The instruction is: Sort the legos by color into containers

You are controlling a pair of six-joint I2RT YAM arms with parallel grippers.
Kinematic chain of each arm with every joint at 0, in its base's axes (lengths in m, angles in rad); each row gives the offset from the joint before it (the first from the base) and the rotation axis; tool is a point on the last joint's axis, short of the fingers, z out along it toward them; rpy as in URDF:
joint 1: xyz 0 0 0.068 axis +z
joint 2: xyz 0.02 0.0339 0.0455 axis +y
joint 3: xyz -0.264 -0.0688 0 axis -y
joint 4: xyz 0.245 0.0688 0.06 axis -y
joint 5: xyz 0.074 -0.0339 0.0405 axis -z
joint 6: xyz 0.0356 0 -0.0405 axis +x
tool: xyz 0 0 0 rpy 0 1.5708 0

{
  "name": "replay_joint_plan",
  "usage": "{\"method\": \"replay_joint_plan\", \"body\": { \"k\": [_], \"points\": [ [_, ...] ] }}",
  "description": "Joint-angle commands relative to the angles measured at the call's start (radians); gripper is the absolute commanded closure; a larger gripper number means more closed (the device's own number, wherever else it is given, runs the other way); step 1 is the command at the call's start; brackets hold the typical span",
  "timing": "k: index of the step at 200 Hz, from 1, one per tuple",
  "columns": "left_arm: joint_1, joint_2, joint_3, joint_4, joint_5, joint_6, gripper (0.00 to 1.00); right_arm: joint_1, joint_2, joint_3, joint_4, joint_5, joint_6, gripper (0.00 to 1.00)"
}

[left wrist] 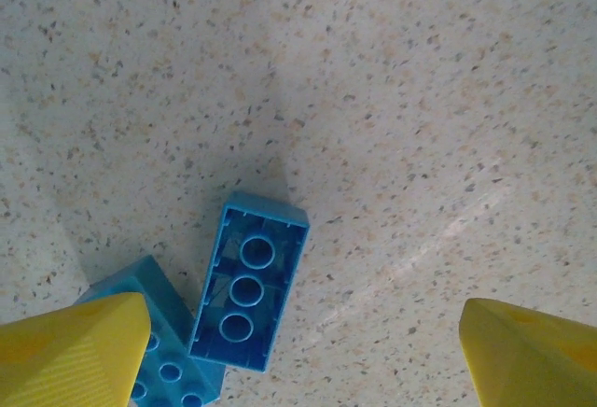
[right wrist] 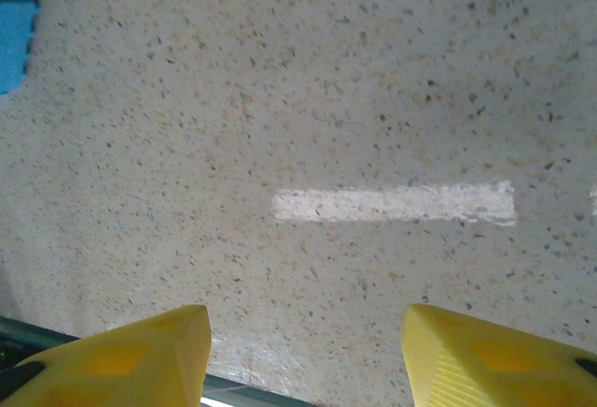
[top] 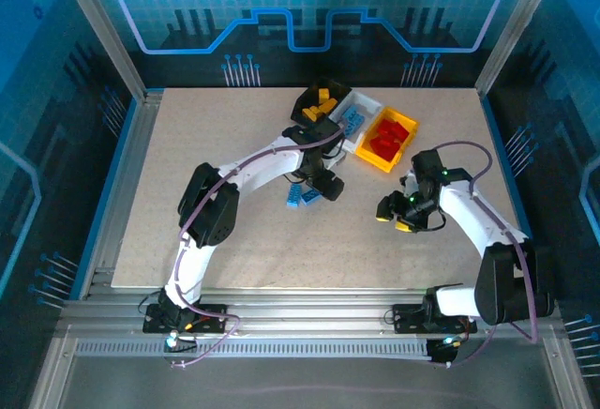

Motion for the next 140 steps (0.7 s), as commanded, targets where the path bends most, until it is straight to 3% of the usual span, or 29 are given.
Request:
{"method": "replay_joint_plan", "body": {
  "k": [1, 140],
  "points": [
    [-0.006, 0.019, -0.03, -0.024, -0.036, 0.049, 0.15, 0.025, -0.03, -0.024, -0.008, -0.019, 0.036, 0.42],
    [-0.007, 0.116, 0.037, -0.031, -0.059, 0.091, 0.2, 0.092, -0.027, -0.021, -0.01, 0.015, 0.09, 0.42]
  ]
}}
